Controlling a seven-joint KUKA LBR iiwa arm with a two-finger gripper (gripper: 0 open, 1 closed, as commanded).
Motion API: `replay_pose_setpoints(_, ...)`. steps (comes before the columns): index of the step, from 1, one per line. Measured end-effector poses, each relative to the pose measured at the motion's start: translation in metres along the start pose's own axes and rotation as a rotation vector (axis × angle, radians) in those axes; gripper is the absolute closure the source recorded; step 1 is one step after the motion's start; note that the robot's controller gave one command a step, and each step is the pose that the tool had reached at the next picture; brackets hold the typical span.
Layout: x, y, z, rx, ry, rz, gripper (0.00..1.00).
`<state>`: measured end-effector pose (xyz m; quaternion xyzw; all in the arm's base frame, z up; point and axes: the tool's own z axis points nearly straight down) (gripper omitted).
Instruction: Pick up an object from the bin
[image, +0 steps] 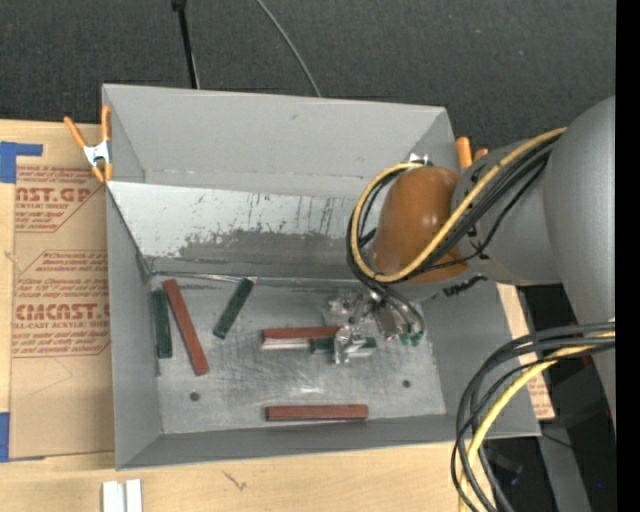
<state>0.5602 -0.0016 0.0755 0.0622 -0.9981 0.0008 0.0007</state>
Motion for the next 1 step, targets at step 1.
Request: replay_pose_setpoints(1,0.0049,0.0087,-0.1346,-0.001,-0.003,-0.015,1.0)
